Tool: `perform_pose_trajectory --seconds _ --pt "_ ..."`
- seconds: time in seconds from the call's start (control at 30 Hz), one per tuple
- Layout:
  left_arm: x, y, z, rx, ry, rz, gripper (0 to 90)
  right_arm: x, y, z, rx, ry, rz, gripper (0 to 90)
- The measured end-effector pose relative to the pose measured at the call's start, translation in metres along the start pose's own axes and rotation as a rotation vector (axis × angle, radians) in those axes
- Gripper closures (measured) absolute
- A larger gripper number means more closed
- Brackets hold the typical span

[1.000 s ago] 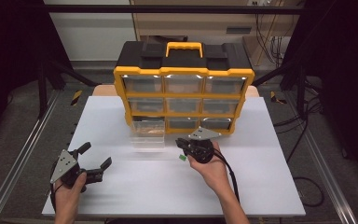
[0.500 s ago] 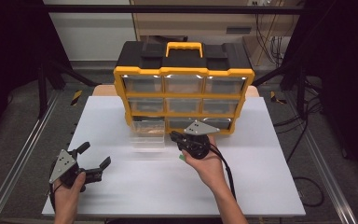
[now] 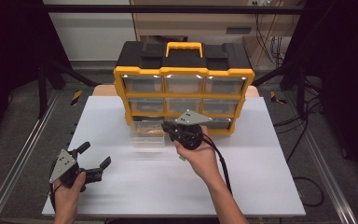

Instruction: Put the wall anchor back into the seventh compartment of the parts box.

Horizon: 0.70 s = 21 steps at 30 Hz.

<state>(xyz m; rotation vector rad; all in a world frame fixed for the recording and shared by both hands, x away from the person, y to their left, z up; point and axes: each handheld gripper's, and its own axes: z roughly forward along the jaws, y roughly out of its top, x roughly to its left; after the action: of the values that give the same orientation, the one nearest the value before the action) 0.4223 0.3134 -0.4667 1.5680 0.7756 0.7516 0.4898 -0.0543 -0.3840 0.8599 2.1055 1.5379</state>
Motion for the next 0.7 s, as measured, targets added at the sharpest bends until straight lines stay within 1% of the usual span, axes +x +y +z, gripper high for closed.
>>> perform_pose_trajectory --seconds 0.13,0.3,0.43,0.57,0.7 --pt "0.0 0.0 0.0 -0.002 0.0 -0.002 0.8 0.002 0.006 0.006 0.005 0.005 -0.007 84.4" --pt "0.001 0.0 -0.001 -0.003 0.005 -0.004 0.9 0.003 0.011 0.014 0.007 0.009 0.003 84.4" --pt "0.003 0.001 -0.003 -0.01 0.012 -0.008 0.9 0.004 0.015 0.019 0.017 0.006 0.001 84.3" --pt "0.004 0.0 -0.002 -0.011 0.017 -0.013 0.9 0.005 0.02 0.029 0.033 0.007 -0.003 84.4" --pt "0.005 0.0 -0.002 -0.01 0.016 -0.018 0.9 0.005 0.019 0.038 0.054 0.008 -0.002 84.3"
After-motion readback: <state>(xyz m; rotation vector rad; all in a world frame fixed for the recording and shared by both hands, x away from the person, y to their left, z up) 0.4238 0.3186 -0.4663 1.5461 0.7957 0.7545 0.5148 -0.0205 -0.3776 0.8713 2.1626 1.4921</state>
